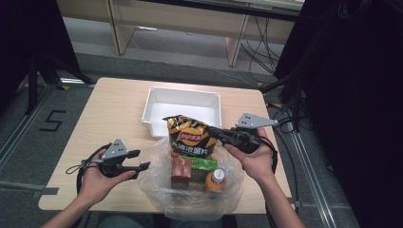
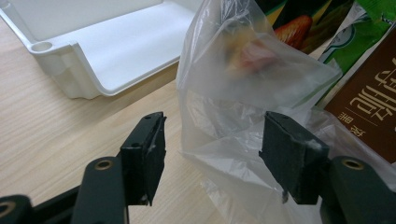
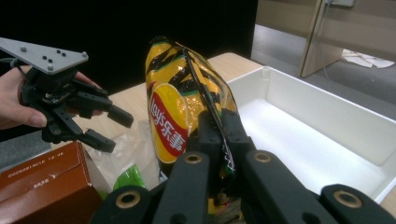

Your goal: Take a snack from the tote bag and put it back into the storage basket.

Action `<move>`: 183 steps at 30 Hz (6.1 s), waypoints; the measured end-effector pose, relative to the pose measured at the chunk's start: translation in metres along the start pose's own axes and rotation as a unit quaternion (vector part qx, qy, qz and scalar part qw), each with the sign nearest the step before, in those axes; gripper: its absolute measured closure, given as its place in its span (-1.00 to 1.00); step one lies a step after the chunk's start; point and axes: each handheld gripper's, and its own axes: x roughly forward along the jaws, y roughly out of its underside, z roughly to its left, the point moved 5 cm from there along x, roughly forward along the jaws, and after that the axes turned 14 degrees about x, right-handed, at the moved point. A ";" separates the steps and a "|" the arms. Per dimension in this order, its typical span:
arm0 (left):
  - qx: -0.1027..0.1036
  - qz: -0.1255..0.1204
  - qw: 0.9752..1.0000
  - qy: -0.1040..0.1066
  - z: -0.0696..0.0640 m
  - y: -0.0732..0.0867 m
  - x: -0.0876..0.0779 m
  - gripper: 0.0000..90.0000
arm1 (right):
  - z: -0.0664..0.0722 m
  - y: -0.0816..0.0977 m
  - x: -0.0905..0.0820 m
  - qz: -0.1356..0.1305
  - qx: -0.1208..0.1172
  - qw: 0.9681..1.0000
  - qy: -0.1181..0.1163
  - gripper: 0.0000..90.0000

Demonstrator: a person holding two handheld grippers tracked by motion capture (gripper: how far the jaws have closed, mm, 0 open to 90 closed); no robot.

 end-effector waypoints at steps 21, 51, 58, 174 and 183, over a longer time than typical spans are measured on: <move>0.001 0.004 1.000 0.003 -0.001 0.001 0.002 -0.13 | 0.006 -0.024 -0.010 -0.040 0.006 0.999 -0.005 1.00; 0.008 0.016 1.000 0.013 -0.005 0.004 0.006 -0.13 | 0.015 -0.060 -0.021 -0.095 -0.003 0.995 -0.019 1.00; 0.005 0.015 1.000 0.013 -0.005 0.004 0.005 -0.13 | 0.018 -0.068 -0.023 -0.105 -0.002 0.994 -0.015 1.00; -0.003 -0.001 1.000 0.001 0.000 0.002 -0.006 -0.13 | -0.039 -0.121 0.049 -0.093 0.033 0.994 0.042 1.00; -0.004 -0.004 1.000 0.001 0.000 0.002 -0.007 -0.13 | -0.047 -0.122 0.059 -0.083 0.041 0.995 0.049 1.00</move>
